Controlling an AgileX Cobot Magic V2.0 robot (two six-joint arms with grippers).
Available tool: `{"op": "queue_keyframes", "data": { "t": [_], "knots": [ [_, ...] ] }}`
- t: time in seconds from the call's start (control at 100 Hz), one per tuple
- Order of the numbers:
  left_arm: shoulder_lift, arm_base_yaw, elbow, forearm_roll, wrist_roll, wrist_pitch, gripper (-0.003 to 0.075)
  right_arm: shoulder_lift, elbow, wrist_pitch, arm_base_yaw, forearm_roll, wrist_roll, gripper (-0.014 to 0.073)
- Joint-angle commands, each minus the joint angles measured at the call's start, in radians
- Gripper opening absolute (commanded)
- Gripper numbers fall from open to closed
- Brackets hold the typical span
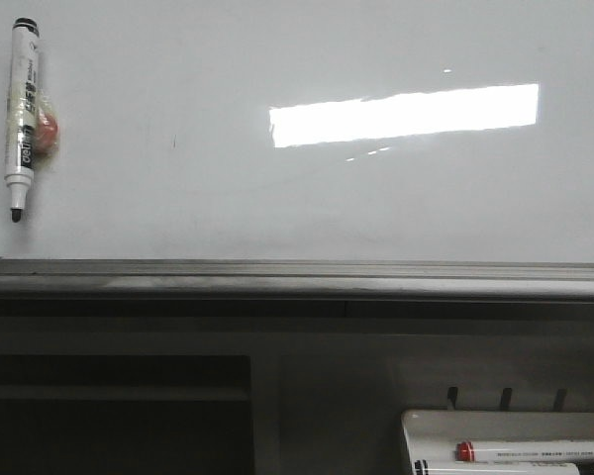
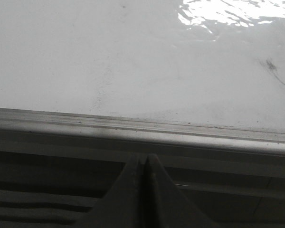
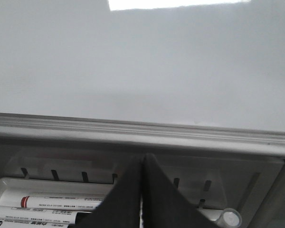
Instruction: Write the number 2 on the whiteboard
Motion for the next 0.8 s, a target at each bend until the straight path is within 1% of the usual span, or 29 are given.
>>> {"op": "queue_keyframes", "data": {
  "t": [0.0,0.08,0.18,0.29,0.44,0.5,0.55,0.6,0.66,0.71,0.79],
  "knots": [
    [-0.027,0.001,0.011,0.042,0.001,-0.079,-0.0020,-0.021,0.024,-0.031,-0.007,0.003,-0.003,-0.0061],
    [-0.027,0.001,0.011,0.044,0.001,-0.131,-0.0020,-0.021,0.024,-0.054,-0.007,0.003,-0.003,-0.0061],
    [-0.027,0.001,0.011,0.044,0.001,-0.283,-0.0020,-0.021,0.024,-0.126,-0.007,0.003,-0.003,-0.0061],
    [-0.027,0.001,0.011,0.044,0.001,-0.398,-0.0020,-0.021,0.024,-0.283,-0.007,0.003,-0.003,-0.0061],
    [-0.027,0.002,0.011,0.044,0.001,-0.477,-0.0020,-0.021,0.024,-0.493,-0.007,0.003,-0.003,-0.0061],
    [-0.027,0.002,0.011,0.033,-0.005,-0.488,-0.0020,-0.021,0.024,-0.547,-0.007,0.003,-0.007,-0.0060],
    [-0.027,0.000,0.011,0.003,-0.024,-0.488,-0.0020,-0.021,0.024,-0.550,-0.007,0.003,-0.007,-0.0060],
    [-0.027,0.000,0.008,-0.069,-0.039,-0.485,-0.0021,-0.021,0.021,-0.539,-0.007,0.012,0.014,-0.0060],
    [-0.017,0.000,-0.003,-0.129,-0.039,-0.450,-0.0021,-0.014,-0.016,-0.458,-0.007,0.051,0.159,-0.0060],
    [-0.002,0.000,-0.032,-0.130,-0.039,-0.387,-0.0021,0.005,-0.060,-0.363,-0.001,0.051,0.186,-0.0060],
    [0.042,0.000,-0.138,-0.130,-0.039,-0.205,-0.0021,0.077,-0.149,-0.240,0.019,0.051,0.186,-0.0060]
  ]
}}
